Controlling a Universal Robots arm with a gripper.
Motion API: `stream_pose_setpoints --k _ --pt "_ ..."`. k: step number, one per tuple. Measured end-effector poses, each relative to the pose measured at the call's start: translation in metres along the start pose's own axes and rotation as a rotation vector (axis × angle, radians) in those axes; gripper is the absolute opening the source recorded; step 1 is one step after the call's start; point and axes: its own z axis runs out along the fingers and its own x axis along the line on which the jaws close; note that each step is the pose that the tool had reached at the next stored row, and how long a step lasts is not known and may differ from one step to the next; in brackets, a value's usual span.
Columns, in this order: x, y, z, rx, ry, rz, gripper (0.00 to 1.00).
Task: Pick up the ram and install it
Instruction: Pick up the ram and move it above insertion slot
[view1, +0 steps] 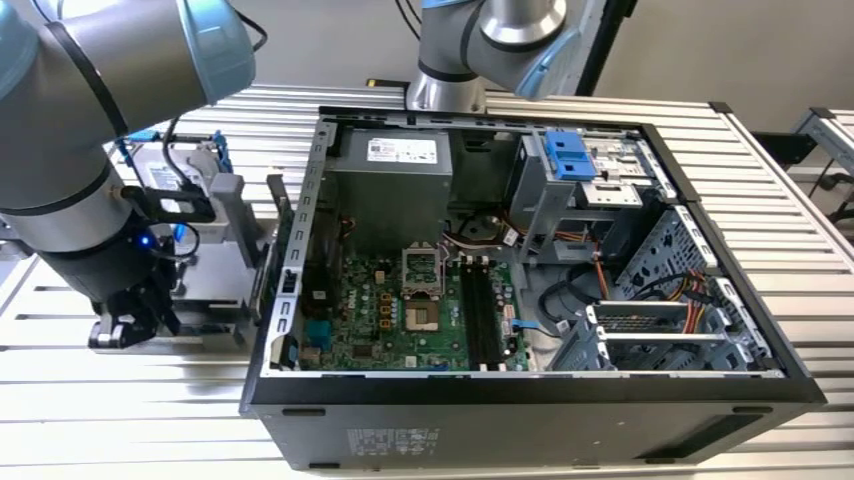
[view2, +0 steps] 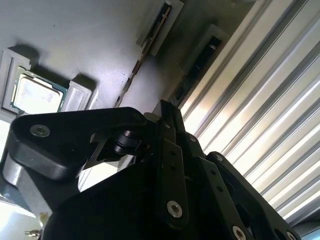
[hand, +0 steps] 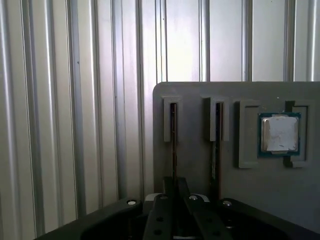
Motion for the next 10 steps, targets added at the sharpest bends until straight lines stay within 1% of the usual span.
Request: stream_pose_setpoints --k 4,10 --pt "-0.0001 0.0000 -0.0083 0.0000 0.0000 0.000 0.00" --pt "-0.0003 0.0000 -0.0228 0.0001 0.0000 0.000 0.00"
